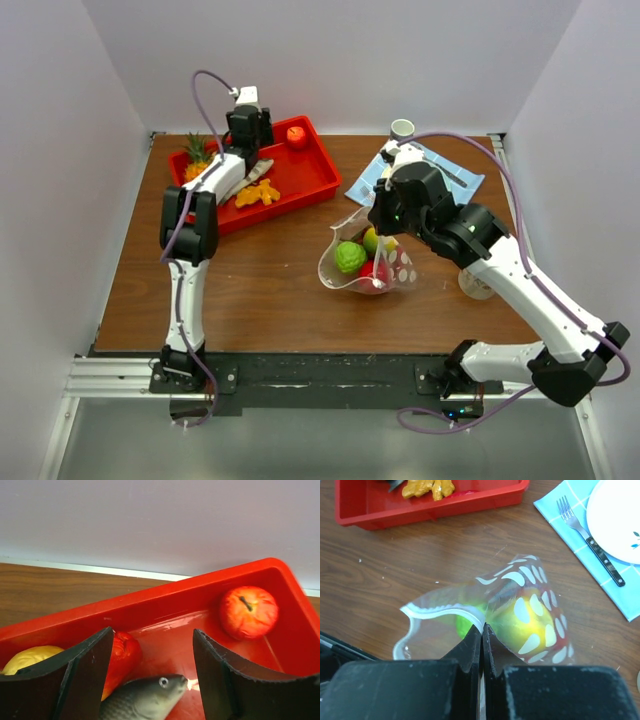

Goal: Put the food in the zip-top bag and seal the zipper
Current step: Pick up the fake fruit from the bin.

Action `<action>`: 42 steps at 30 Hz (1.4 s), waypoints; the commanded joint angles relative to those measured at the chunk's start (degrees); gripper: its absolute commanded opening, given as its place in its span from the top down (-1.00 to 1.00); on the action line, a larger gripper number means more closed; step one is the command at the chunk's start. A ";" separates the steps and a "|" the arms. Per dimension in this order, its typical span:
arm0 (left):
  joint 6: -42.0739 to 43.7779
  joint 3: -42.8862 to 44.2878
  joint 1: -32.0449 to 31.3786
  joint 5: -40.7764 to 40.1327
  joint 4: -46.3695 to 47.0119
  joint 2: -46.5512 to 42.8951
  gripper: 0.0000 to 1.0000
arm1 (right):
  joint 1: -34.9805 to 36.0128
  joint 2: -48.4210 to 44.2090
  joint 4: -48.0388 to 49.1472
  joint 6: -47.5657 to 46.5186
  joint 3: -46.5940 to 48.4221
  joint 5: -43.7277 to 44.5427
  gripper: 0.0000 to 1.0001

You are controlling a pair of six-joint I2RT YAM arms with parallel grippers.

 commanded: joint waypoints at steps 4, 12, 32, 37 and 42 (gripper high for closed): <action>0.71 4.09 1.02 -3.21 1.11 2.82 -0.39 | -0.22 -2.14 2.82 -1.97 -0.91 -1.60 1.00; 0.98 1.53 1.99 -4.71 1.46 4.14 -0.38 | -0.22 -2.41 3.17 -1.80 -2.32 -2.40 1.00; -0.25 2.77 2.96 -3.13 -0.30 8.89 -0.18 | -0.22 -1.71 3.61 -1.36 -2.32 -2.84 1.00; -0.17 -0.57 2.96 -0.05 3.30 4.51 0.23 | -0.22 -1.79 3.61 -1.01 -2.32 -2.49 1.00; -0.87 -3.47 2.87 1.80 5.85 -0.68 0.54 | -0.14 -1.36 3.79 -0.57 -2.41 -1.70 1.00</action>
